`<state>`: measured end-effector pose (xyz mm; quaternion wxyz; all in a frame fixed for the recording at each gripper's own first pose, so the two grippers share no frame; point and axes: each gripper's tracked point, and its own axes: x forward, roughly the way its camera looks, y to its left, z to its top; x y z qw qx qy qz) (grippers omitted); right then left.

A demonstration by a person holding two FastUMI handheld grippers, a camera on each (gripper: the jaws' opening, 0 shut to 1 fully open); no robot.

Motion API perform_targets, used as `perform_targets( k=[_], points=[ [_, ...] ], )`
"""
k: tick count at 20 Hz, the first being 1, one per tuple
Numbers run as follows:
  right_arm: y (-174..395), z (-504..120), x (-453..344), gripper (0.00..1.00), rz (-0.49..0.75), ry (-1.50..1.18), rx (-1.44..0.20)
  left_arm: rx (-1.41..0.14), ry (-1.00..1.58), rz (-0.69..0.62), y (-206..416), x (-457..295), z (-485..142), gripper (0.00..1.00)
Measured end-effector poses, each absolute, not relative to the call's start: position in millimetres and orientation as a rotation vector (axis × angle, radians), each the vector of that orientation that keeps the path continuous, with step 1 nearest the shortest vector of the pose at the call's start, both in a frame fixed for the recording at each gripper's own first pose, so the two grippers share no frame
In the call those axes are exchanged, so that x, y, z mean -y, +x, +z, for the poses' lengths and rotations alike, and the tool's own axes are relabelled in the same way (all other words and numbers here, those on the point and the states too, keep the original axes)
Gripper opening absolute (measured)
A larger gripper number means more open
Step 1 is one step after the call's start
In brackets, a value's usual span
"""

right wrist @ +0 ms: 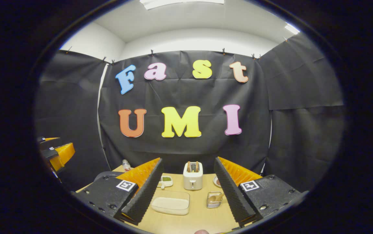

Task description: Close the left gripper, press the button to open the rice cooker; take a wooden spoon from the chopstick holder with the right hand, scoop a spoonful of rice and pour it into the rice cooker, then put the wooden spoon back into the chopstick holder.

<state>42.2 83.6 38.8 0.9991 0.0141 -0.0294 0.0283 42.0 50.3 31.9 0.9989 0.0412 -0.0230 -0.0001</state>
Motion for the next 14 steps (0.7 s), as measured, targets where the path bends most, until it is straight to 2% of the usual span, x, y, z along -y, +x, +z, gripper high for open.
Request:
perform_targets(
  k=[5, 6, 10, 11, 12, 13, 14],
  points=[
    [43.4, 38.7, -86.0, 0.99, 0.060, 0.033, 0.052, 0.046, 0.092, -0.001, 44.1, -50.9, 31.7, 0.95],
    [43.2, 39.1, -87.3, 0.99, 0.062, 0.031, 0.052, 0.046, 0.092, -0.001, 44.7, -50.9, 31.7, 0.90],
    [42.1, 42.9, -88.0, 1.00, 0.059, 0.022, 0.061, 0.045, 0.083, 0.007, 46.7, -54.4, 32.1, 0.90],
    [42.7, 42.8, -88.0, 1.00, 0.059, 0.021, 0.061, 0.041, 0.082, 0.007, 46.1, -54.6, 32.1, 0.95],
    [42.5, 42.5, -87.8, 0.99, 0.059, 0.020, 0.057, 0.042, 0.082, 0.006, 46.7, -54.5, 31.3, 0.95],
    [42.0, 41.9, -87.6, 1.00, 0.060, 0.020, 0.058, 0.042, 0.085, 0.008, 46.1, -55.7, 32.5, 0.90],
    [41.8, 42.2, -88.0, 0.99, 0.060, 0.020, 0.055, 0.041, 0.084, 0.008, 45.6, -54.9, 31.9, 0.95]
  ],
)
